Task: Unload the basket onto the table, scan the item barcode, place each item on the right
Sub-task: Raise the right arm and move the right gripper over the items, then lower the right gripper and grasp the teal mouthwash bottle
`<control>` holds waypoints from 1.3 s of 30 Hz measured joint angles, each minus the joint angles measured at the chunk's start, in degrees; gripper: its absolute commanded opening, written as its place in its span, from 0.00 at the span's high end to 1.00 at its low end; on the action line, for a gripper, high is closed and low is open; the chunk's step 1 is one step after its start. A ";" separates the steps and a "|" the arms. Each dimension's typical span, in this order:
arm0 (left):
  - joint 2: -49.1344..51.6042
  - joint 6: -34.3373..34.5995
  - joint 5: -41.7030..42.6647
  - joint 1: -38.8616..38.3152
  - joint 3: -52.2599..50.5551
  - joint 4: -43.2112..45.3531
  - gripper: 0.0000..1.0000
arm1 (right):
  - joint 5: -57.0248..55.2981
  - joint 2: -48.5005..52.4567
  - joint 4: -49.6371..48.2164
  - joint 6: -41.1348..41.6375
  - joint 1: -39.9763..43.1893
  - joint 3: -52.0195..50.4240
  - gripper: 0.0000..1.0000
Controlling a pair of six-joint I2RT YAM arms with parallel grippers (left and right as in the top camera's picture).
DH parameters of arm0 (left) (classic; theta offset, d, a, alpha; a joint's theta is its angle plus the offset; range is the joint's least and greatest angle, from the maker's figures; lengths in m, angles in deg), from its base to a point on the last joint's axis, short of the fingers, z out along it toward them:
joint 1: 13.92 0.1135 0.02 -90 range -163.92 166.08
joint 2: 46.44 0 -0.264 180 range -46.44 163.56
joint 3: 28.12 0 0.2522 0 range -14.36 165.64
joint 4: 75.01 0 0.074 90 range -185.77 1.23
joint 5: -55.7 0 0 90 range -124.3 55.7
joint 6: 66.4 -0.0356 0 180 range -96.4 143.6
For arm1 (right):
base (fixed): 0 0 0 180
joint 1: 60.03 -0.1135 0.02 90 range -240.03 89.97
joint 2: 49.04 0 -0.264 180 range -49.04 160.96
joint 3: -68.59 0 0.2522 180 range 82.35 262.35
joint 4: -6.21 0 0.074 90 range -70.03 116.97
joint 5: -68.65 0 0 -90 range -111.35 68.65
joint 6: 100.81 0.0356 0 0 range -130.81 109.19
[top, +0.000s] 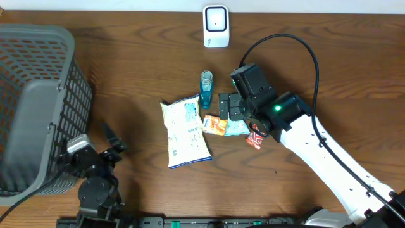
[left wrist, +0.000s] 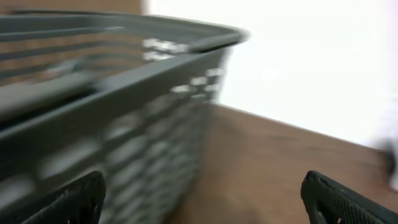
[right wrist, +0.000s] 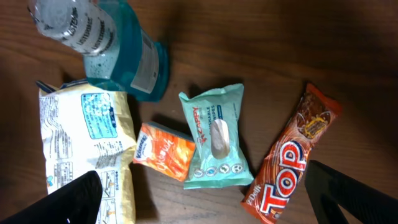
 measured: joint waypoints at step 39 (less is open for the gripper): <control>0.00 0.02 24.85 0.00 0.00 -26.05 0.01 | 1.73 6.36 3.43 1.09 -0.02 9.79 0.01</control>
